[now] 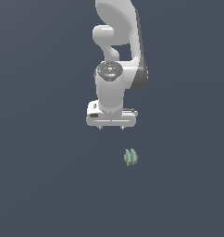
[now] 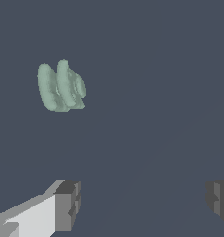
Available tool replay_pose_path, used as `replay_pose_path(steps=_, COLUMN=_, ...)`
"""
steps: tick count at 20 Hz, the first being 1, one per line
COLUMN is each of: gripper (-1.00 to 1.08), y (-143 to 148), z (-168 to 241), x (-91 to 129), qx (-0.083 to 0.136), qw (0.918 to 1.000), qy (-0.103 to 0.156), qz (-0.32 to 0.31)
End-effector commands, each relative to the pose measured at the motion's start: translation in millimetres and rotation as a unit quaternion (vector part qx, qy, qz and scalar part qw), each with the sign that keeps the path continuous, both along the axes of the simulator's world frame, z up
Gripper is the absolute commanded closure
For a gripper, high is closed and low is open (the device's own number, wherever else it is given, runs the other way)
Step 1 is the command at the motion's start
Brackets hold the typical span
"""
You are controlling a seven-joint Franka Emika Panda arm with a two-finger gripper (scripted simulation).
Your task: Pick up the object and move it to a goal position.
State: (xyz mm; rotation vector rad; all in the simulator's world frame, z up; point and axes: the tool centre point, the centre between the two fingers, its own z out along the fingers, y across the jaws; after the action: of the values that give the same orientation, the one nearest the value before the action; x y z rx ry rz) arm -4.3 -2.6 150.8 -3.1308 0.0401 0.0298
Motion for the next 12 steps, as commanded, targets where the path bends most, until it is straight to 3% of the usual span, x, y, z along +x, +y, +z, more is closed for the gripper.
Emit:
replay_pose_path(steps=1, gripper=-0.92, y=0.0, z=0.0, x=0.0, qx=0.0, qw=1.0, qy=0.0, qz=0.0)
replay_pose_path(steps=12, gripper=-0.92, y=22.2, z=-13.5, x=-14.0, qx=0.003, qw=0.9994, qy=0.028, qz=0.021)
